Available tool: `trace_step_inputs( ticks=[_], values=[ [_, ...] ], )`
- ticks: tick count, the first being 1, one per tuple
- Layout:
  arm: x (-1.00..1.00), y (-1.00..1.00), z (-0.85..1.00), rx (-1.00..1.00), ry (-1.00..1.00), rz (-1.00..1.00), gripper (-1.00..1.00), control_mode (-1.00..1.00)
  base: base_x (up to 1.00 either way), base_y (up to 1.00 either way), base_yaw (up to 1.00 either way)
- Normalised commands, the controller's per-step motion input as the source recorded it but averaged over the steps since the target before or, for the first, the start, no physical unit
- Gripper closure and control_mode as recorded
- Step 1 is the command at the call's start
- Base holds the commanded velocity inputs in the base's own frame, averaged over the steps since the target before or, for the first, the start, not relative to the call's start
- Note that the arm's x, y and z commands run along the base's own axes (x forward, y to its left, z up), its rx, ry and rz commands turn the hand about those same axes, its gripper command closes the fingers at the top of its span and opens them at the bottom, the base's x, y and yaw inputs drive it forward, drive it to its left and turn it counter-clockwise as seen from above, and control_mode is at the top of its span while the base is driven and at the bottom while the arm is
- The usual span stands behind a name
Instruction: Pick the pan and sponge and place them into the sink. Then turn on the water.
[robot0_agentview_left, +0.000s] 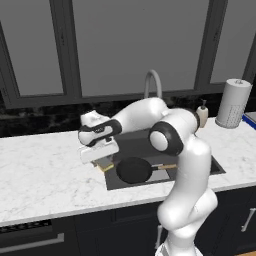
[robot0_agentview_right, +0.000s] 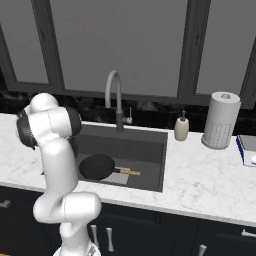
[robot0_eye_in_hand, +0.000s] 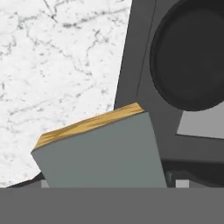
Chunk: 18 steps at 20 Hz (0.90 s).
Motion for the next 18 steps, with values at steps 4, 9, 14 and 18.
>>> trace_step_inputs(
  ticks=[4,9,14,18],
  values=[
    [0.02,-0.99,0.03,0.04,0.00,0.00,1.00,-1.00,0.00,0.00,0.00],
    [0.40,-0.75,-0.06,0.01,0.00,0.00,1.00,-1.00,0.00,0.00,0.00],
    [0.67,-0.38,-0.23,0.00,0.00,0.00,1.00,-1.00,0.00,0.00,0.00],
    [0.64,-0.09,-0.43,0.00,0.00,0.00,1.00,-1.00,0.00,0.00,0.00]
  ],
)
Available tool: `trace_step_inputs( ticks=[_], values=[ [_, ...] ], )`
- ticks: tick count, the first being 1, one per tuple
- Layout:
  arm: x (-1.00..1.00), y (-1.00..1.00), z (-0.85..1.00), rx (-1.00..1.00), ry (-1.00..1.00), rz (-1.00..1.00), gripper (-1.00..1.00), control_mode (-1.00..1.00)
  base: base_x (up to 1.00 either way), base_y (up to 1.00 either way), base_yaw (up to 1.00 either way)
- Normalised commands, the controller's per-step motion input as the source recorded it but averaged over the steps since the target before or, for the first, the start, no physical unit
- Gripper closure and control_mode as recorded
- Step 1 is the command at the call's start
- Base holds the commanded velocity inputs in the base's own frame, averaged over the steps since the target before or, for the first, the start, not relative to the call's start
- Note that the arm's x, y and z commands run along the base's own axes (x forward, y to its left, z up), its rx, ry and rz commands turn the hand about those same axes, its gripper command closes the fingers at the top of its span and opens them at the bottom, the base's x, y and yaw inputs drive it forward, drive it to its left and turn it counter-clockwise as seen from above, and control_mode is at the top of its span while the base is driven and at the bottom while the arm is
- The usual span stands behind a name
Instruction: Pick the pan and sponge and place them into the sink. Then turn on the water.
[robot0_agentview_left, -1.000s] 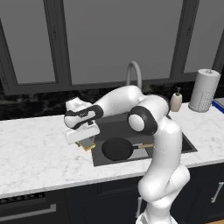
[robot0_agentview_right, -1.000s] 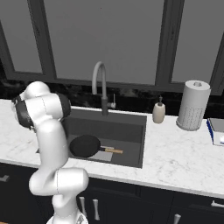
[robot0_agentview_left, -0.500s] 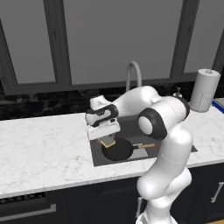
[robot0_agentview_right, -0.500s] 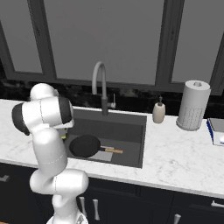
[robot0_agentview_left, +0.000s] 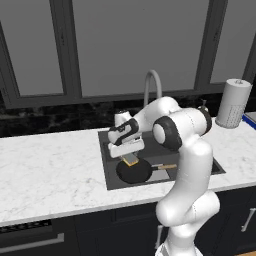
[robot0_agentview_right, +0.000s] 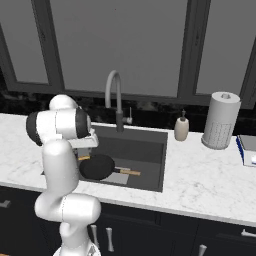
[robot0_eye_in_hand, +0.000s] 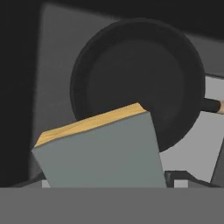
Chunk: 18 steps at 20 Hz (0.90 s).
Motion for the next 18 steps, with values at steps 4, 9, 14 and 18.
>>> trace_step_inputs(
  ticks=[4,9,14,18],
  values=[
    [0.60,0.00,-0.53,-0.04,0.00,0.00,1.00,-1.00,0.00,0.00,0.00],
    [0.47,-0.15,-0.56,-0.05,0.00,0.00,1.00,-1.00,0.00,0.00,0.00],
    [0.49,-0.23,-0.60,-0.03,0.00,0.00,1.00,-1.00,0.00,0.00,0.00],
    [0.12,-0.26,-0.53,-0.02,0.00,0.00,1.00,-1.00,0.00,0.00,0.00]
  ],
)
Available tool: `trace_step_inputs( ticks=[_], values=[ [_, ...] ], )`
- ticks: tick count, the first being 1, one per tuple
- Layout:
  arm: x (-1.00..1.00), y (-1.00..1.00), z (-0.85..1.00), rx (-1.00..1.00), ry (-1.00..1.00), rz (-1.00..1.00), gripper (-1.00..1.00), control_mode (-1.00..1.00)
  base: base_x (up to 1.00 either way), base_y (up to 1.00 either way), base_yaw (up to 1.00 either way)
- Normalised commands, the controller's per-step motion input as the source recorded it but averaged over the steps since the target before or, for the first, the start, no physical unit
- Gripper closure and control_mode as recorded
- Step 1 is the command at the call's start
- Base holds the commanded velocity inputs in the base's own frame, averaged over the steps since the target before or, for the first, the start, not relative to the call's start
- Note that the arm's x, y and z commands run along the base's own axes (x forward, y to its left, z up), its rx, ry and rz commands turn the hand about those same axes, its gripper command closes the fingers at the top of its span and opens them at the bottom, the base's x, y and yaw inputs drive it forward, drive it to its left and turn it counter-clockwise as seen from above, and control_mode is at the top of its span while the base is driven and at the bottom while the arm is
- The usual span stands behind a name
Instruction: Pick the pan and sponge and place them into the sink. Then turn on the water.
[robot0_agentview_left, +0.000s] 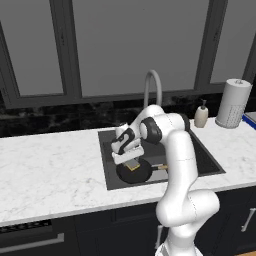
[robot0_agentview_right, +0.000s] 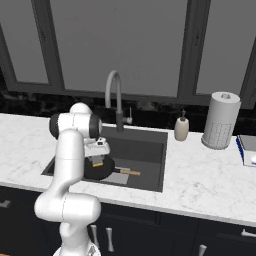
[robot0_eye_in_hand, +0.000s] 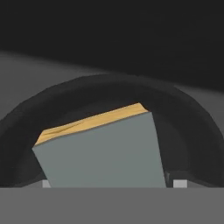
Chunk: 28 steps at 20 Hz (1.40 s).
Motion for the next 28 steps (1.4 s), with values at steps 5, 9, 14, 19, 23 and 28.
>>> trace_step_inputs(
  ticks=[5,9,14,19,23,28],
  values=[
    [-0.04,-0.31,-0.36,0.00,0.01,0.00,1.00,-1.00,0.00,0.00,0.00],
    [-0.03,-0.24,-0.23,0.00,0.03,0.00,1.00,-1.00,0.00,0.00,0.00],
    [0.00,-0.05,-0.20,0.00,0.00,0.00,1.00,-1.00,0.00,0.00,0.00],
    [0.00,0.00,-0.02,0.00,0.00,0.00,-1.00,-1.00,0.00,0.00,0.00],
    [-0.02,0.00,0.01,0.00,0.00,0.00,-1.00,-1.00,0.00,0.00,0.00],
    [-0.06,-0.01,0.12,0.00,0.00,0.00,-1.00,-1.00,0.00,0.00,0.00]
  ],
)
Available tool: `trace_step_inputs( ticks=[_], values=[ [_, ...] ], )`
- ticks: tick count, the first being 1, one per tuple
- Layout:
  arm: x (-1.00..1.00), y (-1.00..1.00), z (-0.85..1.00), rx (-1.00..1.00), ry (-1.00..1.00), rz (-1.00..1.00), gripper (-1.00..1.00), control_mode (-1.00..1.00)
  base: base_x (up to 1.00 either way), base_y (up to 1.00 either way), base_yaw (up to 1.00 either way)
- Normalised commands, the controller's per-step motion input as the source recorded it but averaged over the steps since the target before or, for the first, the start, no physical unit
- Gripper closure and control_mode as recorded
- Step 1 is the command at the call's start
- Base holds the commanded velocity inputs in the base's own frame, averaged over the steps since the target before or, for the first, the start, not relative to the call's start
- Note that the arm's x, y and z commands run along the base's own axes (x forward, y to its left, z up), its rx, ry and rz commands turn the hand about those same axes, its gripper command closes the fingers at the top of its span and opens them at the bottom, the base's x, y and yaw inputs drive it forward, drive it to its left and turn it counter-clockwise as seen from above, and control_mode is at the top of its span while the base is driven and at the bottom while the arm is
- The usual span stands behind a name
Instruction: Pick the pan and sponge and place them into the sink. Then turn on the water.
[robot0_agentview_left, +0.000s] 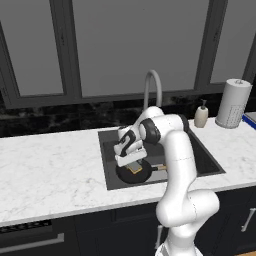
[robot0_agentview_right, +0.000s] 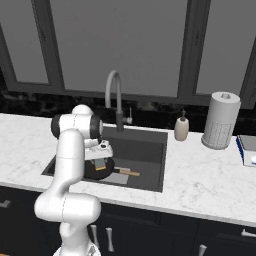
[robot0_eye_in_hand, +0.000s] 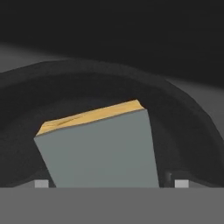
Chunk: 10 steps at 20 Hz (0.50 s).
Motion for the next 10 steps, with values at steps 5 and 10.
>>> trace_step_inputs(
  ticks=[5,10],
  values=[
    [-0.17,0.00,0.43,0.02,0.00,0.00,-1.00,-1.00,0.00,0.00,0.00],
    [-0.33,0.00,0.60,0.07,-0.03,0.00,-1.00,-1.00,0.00,0.00,0.00]
  ],
)
